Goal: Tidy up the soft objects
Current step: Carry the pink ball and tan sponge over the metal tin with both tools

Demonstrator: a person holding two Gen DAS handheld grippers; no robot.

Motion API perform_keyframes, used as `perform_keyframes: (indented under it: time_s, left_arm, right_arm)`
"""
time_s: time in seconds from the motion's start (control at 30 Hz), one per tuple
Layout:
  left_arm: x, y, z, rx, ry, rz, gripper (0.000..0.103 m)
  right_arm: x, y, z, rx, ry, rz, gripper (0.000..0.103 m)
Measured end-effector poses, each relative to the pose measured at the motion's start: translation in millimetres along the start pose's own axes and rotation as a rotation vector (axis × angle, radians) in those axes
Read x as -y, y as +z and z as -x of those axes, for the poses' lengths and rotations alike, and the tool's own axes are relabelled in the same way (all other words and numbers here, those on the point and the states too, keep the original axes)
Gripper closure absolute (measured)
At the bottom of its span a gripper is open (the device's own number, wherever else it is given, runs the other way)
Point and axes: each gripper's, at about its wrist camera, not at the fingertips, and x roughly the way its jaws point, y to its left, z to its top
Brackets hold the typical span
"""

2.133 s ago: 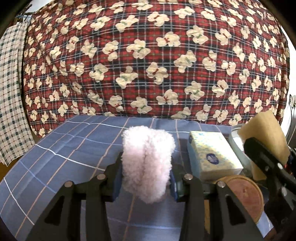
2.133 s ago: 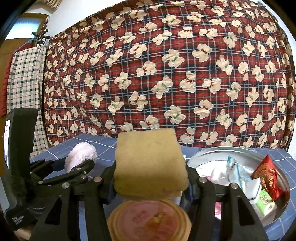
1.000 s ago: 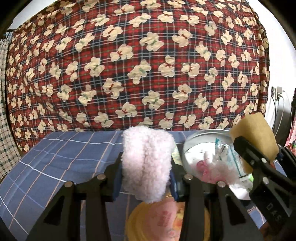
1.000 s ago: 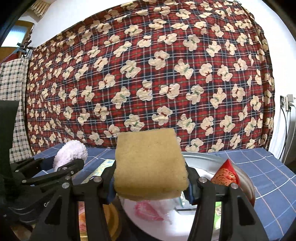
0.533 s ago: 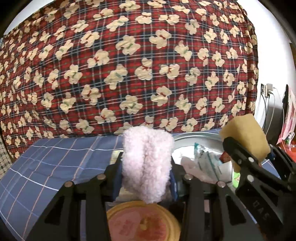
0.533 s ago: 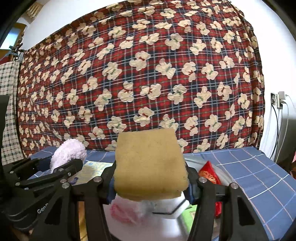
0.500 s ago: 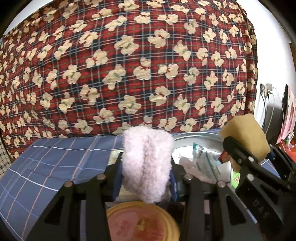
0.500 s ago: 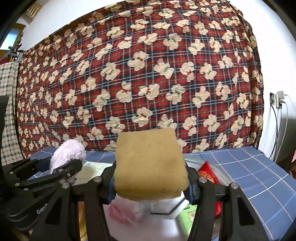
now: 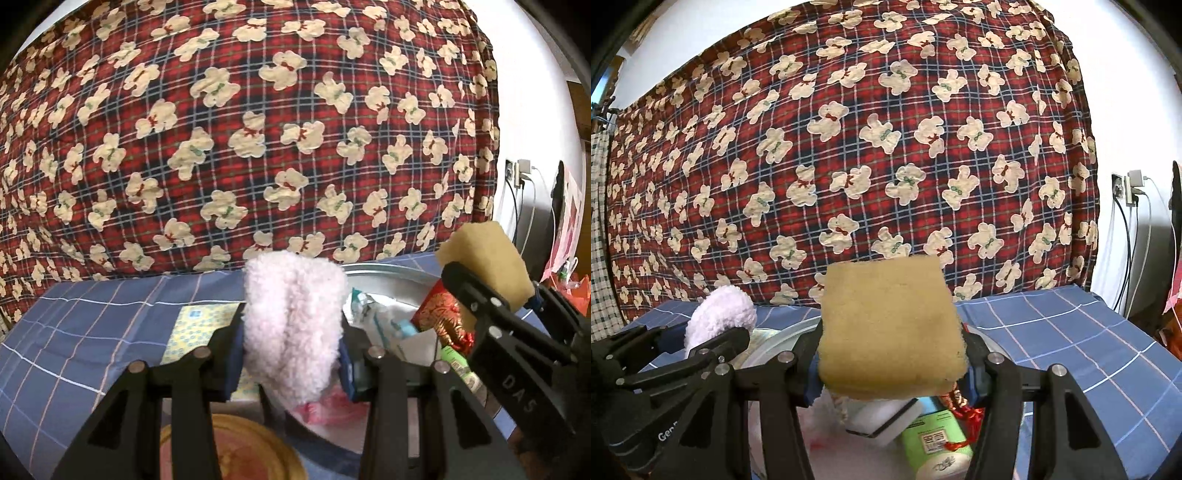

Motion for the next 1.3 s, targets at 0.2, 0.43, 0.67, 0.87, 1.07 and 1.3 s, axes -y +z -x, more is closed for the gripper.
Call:
perform_keyframes:
  time_s: [0.2,0.43,0.67,0.87,1.07,1.3]
  left_arm:
    - [13.0,3.5,-5.6,-0.002,-0.022,-0.011,0.062]
    - [25.3,5.7,-15.8,-0.016,-0.050,-0.011,0.062]
    - [38.6,6.4,-25.2,-0.030,-0.073,-0.011,0.062]
    - [50.1,7.9,-32.9,-0.037,-0.097,-0.007,0.062]
    - [57.8,5.3,-41.5,-0.057,-0.109,-0.010,0.062]
    - [60.8,3.4,-48.0,-0.083,-0.099,-0.018,0.062]
  right_arm:
    - [12.0,1.1,-3.4,-0.005,-0.025,-0.003,0.044]
    - [27.4,4.1,-11.6,-0.011,-0.060,-0.012,0.044]
    - [39.7,6.9,-28.7,-0.033,-0.087,0.008,0.044]
    - [50.9,9.1,-41.5,-0.055,-0.100,0.006,0.044]
    - [57.9,11.7,-49.4,-0.078,-0.101,0.003,0.044]
    - [65.0,13.7,-55.3,-0.128,-0.067,-0.043,0.044]
